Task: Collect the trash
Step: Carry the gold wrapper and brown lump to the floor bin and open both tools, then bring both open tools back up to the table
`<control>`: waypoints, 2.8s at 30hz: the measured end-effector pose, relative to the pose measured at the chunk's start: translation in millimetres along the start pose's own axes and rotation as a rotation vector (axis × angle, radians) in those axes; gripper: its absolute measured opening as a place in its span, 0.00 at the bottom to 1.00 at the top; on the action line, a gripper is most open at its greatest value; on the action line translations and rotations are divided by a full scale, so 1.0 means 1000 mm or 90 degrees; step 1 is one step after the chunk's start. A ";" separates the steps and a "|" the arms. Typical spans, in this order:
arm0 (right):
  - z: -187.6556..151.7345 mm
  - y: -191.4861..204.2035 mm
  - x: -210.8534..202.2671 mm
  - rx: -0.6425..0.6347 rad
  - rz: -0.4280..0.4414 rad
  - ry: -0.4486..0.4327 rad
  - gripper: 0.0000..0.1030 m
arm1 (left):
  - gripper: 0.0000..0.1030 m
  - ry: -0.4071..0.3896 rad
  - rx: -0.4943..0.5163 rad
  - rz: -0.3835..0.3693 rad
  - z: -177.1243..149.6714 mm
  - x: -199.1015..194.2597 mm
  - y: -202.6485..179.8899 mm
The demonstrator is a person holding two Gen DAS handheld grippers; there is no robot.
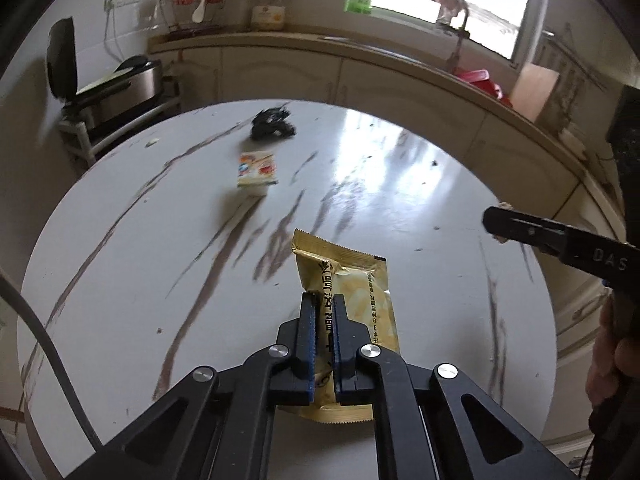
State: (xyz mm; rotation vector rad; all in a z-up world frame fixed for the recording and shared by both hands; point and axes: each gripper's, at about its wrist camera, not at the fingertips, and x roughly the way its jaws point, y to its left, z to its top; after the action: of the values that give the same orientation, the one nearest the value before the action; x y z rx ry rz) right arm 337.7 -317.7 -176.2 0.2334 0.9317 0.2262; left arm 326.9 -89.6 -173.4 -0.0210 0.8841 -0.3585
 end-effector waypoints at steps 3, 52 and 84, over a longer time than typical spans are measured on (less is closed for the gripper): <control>0.000 -0.003 -0.005 0.005 -0.001 -0.007 0.21 | 0.02 -0.011 0.008 -0.002 0.003 -0.006 -0.007; -0.143 -0.376 -0.038 0.397 -0.142 0.040 0.22 | 0.07 0.202 0.319 -0.127 0.013 0.237 -0.419; -0.111 -0.320 -0.102 0.421 -0.180 -0.057 1.00 | 0.98 -0.018 0.247 -0.117 0.037 0.076 -0.363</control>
State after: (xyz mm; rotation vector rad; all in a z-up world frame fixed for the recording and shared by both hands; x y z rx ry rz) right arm 217.9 -640.4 -256.2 0.7073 0.9157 -0.3610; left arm 290.6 -459.4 -147.0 0.2509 0.7751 -0.6953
